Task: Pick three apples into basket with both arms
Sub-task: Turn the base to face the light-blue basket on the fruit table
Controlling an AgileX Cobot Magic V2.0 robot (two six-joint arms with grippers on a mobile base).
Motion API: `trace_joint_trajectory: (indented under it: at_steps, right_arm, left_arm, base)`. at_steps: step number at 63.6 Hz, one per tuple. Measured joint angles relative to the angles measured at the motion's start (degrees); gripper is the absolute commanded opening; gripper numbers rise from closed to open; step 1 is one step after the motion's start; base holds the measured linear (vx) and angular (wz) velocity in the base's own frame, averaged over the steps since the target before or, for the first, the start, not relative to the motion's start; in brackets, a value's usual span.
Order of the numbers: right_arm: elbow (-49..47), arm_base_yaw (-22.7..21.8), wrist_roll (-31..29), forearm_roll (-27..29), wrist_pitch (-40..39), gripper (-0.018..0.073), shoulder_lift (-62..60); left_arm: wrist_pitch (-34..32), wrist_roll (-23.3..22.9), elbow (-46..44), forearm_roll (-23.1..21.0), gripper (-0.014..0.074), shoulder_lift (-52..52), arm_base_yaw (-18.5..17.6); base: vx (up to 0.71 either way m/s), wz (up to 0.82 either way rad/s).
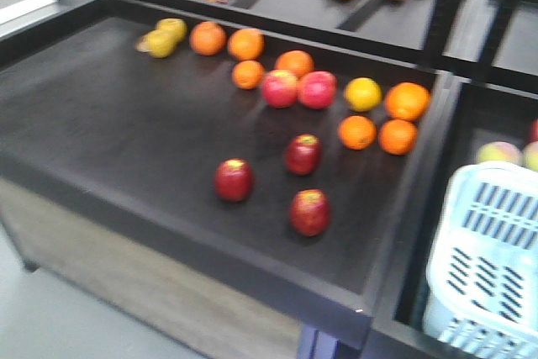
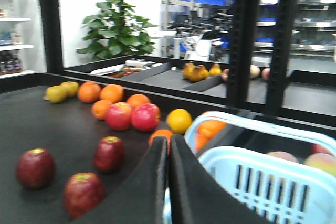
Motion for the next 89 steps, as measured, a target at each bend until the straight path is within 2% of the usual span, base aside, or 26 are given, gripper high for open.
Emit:
trace_joint_trajectory:
  at_steps: [52,89]
  right_arm:
    - [0.0,0.0,0.0,0.0,0.0,-0.0008,0.0]
    - [0.0,0.0,0.0,0.0,0.0,-0.0008,0.0]
  left_arm:
    - [0.0,0.0,0.0,0.0,-0.0006,0.0,0.0]
    - [0.0,0.0,0.0,0.0,-0.0006,0.0,0.0]
  base:
    - [0.11,-0.43]
    - [0.05,-0.21]
